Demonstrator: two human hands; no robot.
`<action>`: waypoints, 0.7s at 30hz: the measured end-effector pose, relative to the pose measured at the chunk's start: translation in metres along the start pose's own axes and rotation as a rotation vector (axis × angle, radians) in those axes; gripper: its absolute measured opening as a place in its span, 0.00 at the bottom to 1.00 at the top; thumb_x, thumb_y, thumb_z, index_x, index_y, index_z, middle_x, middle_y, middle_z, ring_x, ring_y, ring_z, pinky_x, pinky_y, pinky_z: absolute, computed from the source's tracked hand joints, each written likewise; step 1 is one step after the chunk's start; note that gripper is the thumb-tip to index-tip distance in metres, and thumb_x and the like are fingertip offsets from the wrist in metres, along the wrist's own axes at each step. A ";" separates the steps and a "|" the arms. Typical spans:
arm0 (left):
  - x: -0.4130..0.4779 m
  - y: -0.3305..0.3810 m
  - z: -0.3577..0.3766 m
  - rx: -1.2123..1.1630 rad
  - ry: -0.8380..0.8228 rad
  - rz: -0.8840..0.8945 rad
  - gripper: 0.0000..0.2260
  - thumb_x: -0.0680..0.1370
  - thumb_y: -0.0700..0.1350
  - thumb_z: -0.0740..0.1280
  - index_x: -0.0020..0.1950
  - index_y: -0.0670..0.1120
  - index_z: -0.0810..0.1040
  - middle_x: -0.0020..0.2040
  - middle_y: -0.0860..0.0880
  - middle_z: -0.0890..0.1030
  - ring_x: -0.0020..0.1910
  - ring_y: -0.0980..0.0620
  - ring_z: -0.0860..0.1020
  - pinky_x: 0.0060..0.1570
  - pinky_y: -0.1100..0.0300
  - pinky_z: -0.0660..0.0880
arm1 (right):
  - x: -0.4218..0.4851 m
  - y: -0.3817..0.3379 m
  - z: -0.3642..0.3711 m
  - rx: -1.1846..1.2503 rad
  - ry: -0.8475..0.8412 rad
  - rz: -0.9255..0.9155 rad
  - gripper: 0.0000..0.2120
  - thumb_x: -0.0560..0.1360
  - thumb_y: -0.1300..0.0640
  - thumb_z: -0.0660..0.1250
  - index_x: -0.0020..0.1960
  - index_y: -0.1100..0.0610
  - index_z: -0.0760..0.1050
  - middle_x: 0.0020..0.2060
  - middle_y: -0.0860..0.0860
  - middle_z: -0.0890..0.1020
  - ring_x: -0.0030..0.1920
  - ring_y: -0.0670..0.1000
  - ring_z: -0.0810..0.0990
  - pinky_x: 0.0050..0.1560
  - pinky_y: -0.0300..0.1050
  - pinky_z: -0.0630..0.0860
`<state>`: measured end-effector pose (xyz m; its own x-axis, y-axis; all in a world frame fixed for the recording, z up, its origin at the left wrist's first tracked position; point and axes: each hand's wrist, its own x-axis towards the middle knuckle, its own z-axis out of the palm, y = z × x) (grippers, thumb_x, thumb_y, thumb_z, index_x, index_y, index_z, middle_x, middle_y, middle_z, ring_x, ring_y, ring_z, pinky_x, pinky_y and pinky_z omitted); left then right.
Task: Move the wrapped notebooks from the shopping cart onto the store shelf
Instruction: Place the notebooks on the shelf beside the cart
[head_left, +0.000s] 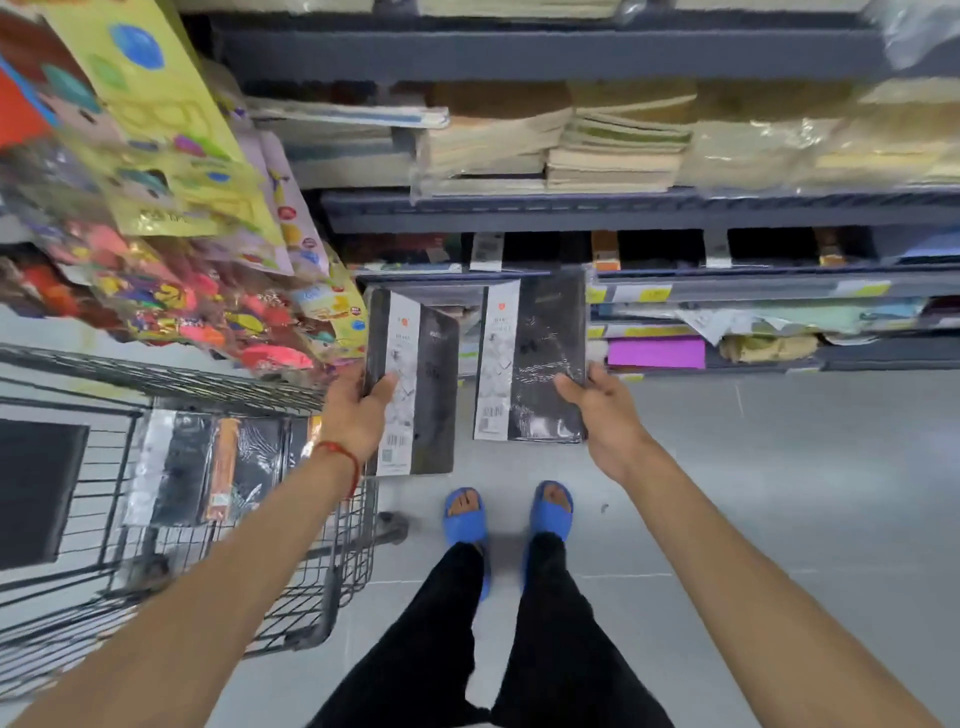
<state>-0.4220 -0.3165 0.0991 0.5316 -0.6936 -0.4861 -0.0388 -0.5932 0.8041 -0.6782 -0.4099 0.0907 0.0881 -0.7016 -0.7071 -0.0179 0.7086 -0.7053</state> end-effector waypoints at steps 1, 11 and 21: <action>0.001 0.000 0.002 -0.012 0.019 -0.016 0.12 0.81 0.43 0.66 0.63 0.42 0.78 0.56 0.45 0.83 0.52 0.51 0.80 0.52 0.62 0.74 | 0.013 -0.006 0.002 0.000 -0.040 0.025 0.18 0.78 0.59 0.72 0.66 0.55 0.75 0.62 0.47 0.80 0.64 0.50 0.76 0.68 0.50 0.71; -0.005 0.001 0.030 -0.111 0.184 -0.141 0.13 0.80 0.45 0.67 0.64 0.46 0.77 0.54 0.50 0.84 0.54 0.49 0.82 0.58 0.53 0.76 | 0.088 -0.049 0.009 -0.046 -0.253 0.165 0.15 0.82 0.54 0.65 0.68 0.54 0.74 0.63 0.52 0.82 0.58 0.52 0.84 0.57 0.53 0.81; -0.015 0.003 0.047 -0.178 0.217 -0.196 0.09 0.80 0.46 0.67 0.59 0.47 0.79 0.49 0.50 0.85 0.49 0.46 0.83 0.55 0.45 0.79 | 0.081 -0.024 -0.011 -0.547 -0.164 -0.363 0.40 0.61 0.69 0.81 0.66 0.49 0.69 0.61 0.51 0.80 0.62 0.50 0.78 0.63 0.47 0.76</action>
<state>-0.4695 -0.3271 0.0931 0.6828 -0.4593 -0.5682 0.2197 -0.6126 0.7592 -0.6813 -0.4844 0.0494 0.3327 -0.8373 -0.4339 -0.4567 0.2595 -0.8509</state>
